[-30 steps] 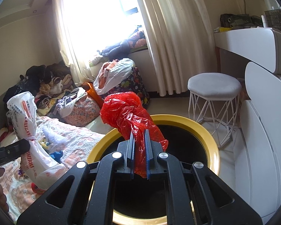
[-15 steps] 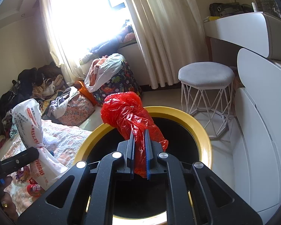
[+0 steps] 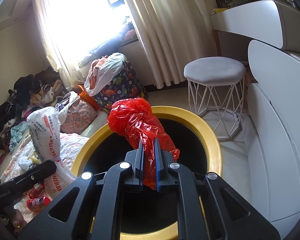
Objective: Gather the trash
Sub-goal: 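Open both grippers to drop the bags into the yellow bin, then grasp the purple snack wrappers with the left gripper while the right gripper grasps the red candy tube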
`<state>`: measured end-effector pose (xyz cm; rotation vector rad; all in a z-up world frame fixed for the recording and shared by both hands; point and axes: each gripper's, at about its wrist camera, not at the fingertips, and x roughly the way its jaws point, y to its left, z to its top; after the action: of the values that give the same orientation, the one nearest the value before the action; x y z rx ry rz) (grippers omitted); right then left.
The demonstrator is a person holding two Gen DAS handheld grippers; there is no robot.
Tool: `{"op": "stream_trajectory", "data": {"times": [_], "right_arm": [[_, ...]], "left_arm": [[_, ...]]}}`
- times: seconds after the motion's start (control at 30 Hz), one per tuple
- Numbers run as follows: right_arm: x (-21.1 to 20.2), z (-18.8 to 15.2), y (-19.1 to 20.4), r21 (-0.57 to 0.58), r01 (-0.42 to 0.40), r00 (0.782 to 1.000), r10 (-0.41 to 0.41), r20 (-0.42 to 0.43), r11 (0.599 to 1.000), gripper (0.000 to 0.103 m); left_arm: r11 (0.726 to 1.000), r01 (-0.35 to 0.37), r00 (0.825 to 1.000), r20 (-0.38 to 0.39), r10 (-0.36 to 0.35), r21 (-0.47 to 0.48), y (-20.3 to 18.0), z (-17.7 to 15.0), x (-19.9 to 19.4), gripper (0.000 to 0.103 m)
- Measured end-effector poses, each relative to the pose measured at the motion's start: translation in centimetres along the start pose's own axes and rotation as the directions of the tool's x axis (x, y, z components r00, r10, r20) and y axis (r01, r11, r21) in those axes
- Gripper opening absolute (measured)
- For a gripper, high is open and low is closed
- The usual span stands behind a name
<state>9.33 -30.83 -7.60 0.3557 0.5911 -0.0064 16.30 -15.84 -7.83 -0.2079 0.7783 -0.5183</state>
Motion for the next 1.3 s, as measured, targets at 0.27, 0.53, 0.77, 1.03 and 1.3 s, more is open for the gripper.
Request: {"op": "stream_trajectory", "data": {"times": [0.27,0.53,0.77,1.03,1.3], "right_arm": [[-0.1,0.0,-1.0,0.051,0.002,1.0,-0.003,0.014,0.999,0.045],[-0.4,0.2,-0.3,0.032,0.002,0.999,-0.003,0.038,0.999,0.061],[-0.8,0.1,2.0,-0.034,-0.05,0.998,0.052,0.047,0.998,0.068],[-1.6,-0.4,5.4,-0.127,-0.122,0.991,0.128,0.041,0.984,0.072],[-2.2,-0.9,8.3,-0.209,-0.201,0.978,0.21,0.02,0.957,0.074]], "left_arm": [[1.0,0.0,1.0,0.018,0.001,-0.014,0.0,0.7,0.8,0.038],[0.996,-0.069,0.992,0.104,0.074,-0.053,0.8,0.8,-1.9,0.092],[0.989,-0.129,0.979,0.148,0.139,-0.073,2.3,0.6,-4.4,0.092],[0.981,-0.175,0.961,0.202,0.189,-0.085,3.7,0.4,-7.0,0.092],[0.971,-0.205,0.945,0.233,0.229,-0.119,5.2,0.2,-8.8,0.092]]}}
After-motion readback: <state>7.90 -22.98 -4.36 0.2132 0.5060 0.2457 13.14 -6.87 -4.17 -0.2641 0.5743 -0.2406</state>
